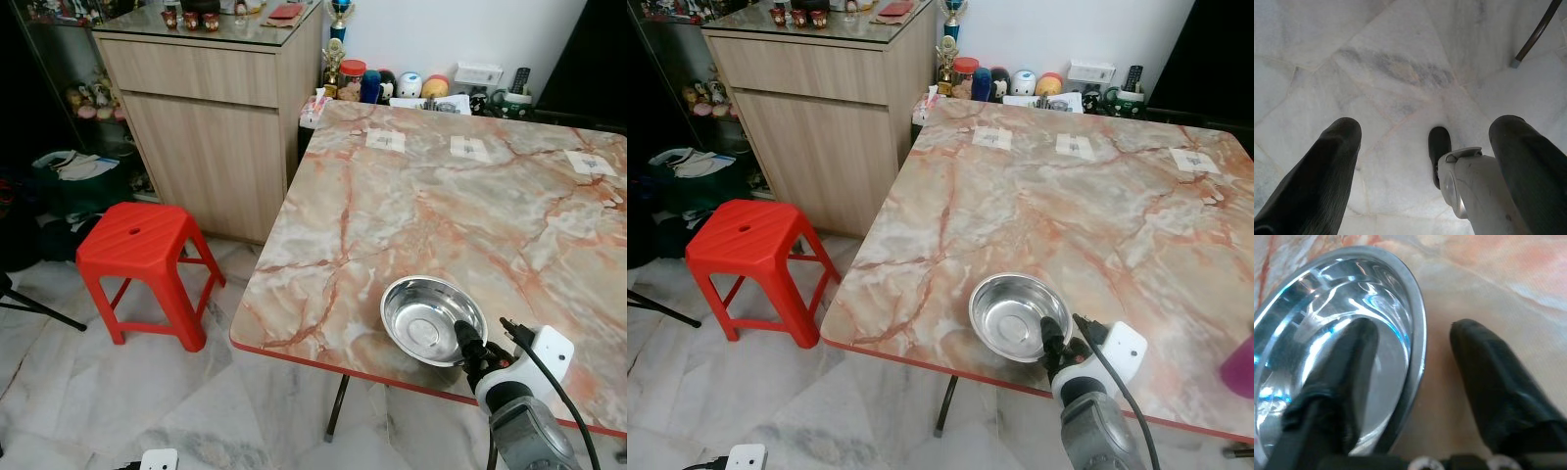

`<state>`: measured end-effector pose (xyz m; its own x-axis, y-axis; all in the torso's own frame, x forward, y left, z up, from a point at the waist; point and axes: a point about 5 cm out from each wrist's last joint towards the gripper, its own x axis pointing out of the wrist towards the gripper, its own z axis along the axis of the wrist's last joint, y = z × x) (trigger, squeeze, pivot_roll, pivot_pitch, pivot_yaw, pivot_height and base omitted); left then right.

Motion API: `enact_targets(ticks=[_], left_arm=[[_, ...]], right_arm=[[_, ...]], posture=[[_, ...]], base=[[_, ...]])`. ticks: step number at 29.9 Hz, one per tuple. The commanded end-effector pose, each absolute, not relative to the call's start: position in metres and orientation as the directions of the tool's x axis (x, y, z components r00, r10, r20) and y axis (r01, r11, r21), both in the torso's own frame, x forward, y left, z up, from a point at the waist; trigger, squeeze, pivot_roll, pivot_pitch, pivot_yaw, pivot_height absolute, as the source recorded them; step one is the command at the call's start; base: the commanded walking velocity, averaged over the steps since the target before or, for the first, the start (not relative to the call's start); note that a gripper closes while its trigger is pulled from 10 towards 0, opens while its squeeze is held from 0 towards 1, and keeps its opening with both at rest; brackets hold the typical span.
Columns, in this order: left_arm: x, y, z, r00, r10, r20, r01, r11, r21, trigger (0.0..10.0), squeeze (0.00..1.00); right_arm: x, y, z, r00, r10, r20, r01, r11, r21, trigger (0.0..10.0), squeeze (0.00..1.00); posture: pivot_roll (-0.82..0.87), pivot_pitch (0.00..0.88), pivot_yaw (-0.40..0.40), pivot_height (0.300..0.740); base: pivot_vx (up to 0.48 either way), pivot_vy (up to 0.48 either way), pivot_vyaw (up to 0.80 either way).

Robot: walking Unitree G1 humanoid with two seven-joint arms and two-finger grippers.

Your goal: Setting the table

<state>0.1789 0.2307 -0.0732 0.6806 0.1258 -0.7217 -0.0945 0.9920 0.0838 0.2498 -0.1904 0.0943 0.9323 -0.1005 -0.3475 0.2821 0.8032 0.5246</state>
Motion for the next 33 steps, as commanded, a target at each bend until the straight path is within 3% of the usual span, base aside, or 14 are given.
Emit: enact_targets(ticks=[1,2,3,4,33], left_arm=[[0.172,0.233,-0.076,0.662,0.127,-0.739,-0.085,0.992,0.094,10.0,0.00],[0.172,0.233,-0.076,0.662,0.126,-0.739,-0.085,0.992,0.094,10.0,0.00],[0.172,0.233,-0.076,0.661,0.126,-0.739,-0.085,0.992,0.093,10.0,0.00],[0.172,0.233,-0.076,0.661,0.126,-0.740,-0.084,0.992,0.094,10.0,0.00],[0.172,0.233,-0.077,0.657,0.128,-0.743,-0.083,0.992,0.097,10.0,0.00]], right_arm=[[0.254,-0.187,0.095,0.931,-0.087,-0.354,0.282,0.788,0.547,10.0,0.00],[0.254,-0.187,0.095,0.931,-0.087,-0.355,0.282,0.788,0.547,10.0,0.00],[0.254,-0.187,0.095,0.931,-0.086,-0.355,0.281,0.788,0.548,5.8,0.00],[0.254,-0.187,0.095,0.931,-0.084,-0.356,0.282,0.786,0.550,0.0,0.00],[0.264,-0.182,0.100,0.940,-0.083,-0.332,0.272,0.769,0.578,0.0,0.00]], posture=[[0.01,0.104,-0.038,0.740],[0.01,0.104,-0.038,0.740],[0.01,0.104,-0.038,0.740],[0.02,0.104,-0.038,0.740],[0.02,0.106,-0.038,0.740]], base=[[0.000,0.000,0.00],[0.000,0.000,0.00],[0.000,0.000,0.00],[0.000,0.000,0.00],[0.000,0.000,0.00]])
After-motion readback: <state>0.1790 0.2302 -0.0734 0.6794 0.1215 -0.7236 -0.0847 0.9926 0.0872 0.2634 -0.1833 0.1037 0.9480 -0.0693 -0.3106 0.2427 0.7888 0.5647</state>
